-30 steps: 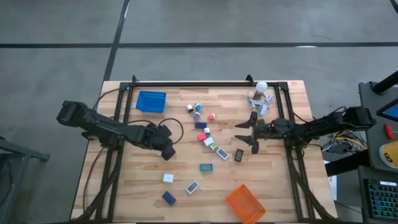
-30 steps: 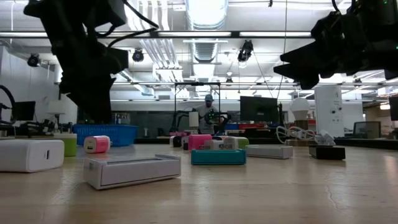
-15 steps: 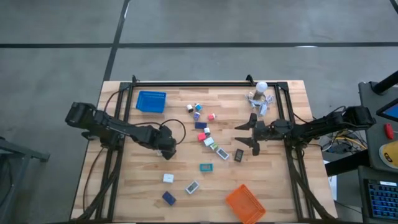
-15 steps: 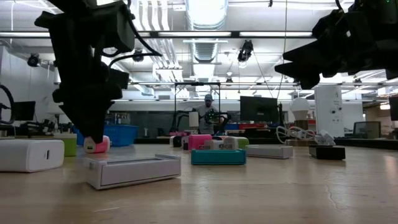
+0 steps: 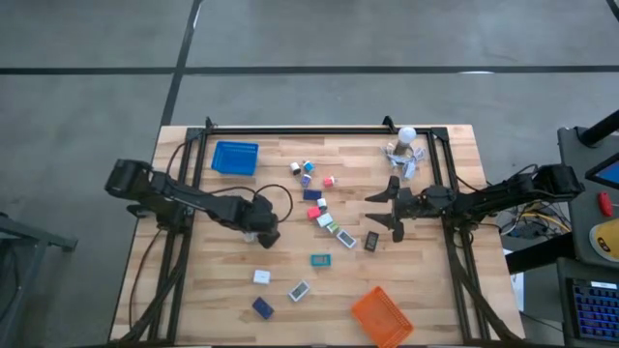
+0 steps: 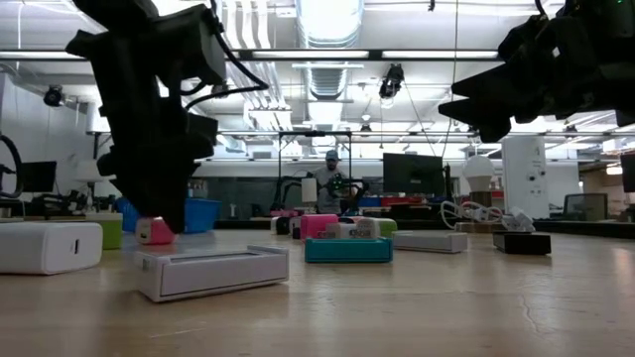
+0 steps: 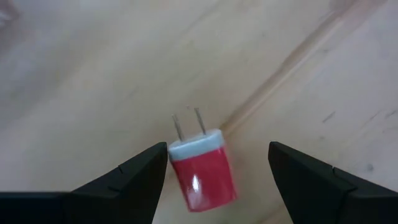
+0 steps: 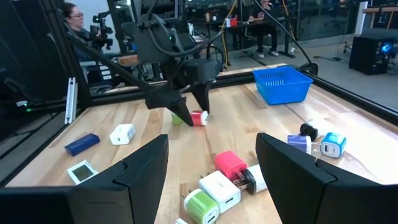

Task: Pick & Place Office items
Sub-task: Put the bottom pink and white charger adapter into the orange bin

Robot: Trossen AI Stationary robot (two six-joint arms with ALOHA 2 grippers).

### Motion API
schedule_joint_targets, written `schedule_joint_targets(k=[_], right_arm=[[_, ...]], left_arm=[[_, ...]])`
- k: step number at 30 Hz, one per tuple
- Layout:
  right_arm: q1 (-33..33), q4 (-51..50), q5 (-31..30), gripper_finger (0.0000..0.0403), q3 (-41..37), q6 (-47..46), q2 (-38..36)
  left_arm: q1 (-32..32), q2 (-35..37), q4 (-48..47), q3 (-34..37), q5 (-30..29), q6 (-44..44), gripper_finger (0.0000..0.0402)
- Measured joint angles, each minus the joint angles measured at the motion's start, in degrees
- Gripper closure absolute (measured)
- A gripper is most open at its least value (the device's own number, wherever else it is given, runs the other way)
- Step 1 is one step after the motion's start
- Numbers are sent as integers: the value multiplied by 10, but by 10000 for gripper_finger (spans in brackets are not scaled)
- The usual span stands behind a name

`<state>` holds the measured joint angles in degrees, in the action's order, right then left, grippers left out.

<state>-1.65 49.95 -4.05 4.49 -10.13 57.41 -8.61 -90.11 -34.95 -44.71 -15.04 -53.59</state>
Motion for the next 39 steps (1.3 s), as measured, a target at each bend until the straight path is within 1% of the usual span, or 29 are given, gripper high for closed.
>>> schedule_joint_targets(k=[9, 16, 18, 20, 22, 26, 27, 35, 39], right_arm=[[-4, 0, 0, 165, 0, 0, 0], [-4, 0, 0, 165, 0, 0, 0], [-4, 0, 0, 165, 0, 0, 0], [-4, 0, 0, 165, 0, -1, 0], [-4, 0, 0, 165, 0, -2, 0], [-4, 0, 0, 165, 0, -3, 0], [-4, 0, 0, 165, 0, -3, 0], [-4, 0, 0, 165, 0, -4, 0], [-4, 0, 0, 165, 0, -4, 0]], left_arm=[[0, -11, -7, 0, 22, 2, 117], [0, -11, -7, 0, 22, 12, 121], [0, -11, -7, 0, 22, 14, 134], [0, -11, -7, 0, 22, 21, 156], [0, -11, -7, 0, 22, 28, 187], [0, -11, -9, 1, 16, 45, 268], [0, -10, -8, 2, 16, 50, 280], [-5, -7, 15, 27, -12, 106, 280], [-19, -6, 77, 37, -36, 172, 280]])
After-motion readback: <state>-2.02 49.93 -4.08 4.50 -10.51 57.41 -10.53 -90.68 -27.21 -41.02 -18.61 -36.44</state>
